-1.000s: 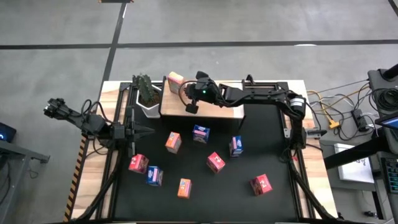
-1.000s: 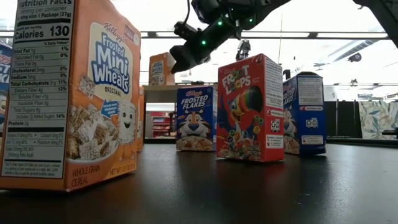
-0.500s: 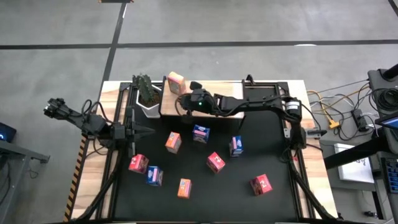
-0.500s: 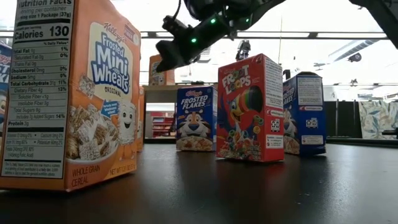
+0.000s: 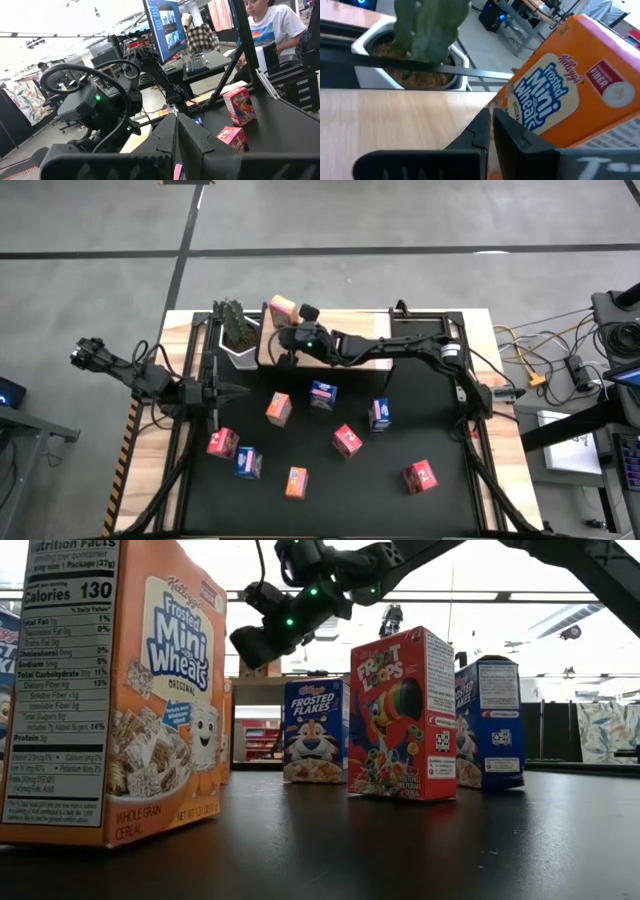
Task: Stack cereal on shelf
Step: Put the top right orange cereal box on the shelf
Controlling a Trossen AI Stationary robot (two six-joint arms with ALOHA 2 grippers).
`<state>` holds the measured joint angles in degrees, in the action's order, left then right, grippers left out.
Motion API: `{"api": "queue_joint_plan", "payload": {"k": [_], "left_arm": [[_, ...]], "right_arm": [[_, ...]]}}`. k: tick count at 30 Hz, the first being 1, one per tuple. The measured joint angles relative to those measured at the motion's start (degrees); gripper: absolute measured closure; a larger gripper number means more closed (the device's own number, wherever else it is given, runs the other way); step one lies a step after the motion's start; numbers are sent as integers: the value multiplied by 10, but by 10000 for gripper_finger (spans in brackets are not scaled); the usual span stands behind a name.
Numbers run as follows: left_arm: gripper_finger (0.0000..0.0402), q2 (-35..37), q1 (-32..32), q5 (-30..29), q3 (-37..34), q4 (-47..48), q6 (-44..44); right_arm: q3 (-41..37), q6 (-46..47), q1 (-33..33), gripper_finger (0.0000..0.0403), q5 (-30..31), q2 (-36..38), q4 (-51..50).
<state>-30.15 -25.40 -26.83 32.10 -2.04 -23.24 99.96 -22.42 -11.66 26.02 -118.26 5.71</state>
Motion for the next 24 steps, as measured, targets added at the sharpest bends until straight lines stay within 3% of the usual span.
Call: {"api": "queue_joint_plan", "payload": {"k": [24], "left_arm": [[402,-1,0,0,0,0,0]], "right_arm": [[0,-1,-30,390,-26,10,-56]]}}
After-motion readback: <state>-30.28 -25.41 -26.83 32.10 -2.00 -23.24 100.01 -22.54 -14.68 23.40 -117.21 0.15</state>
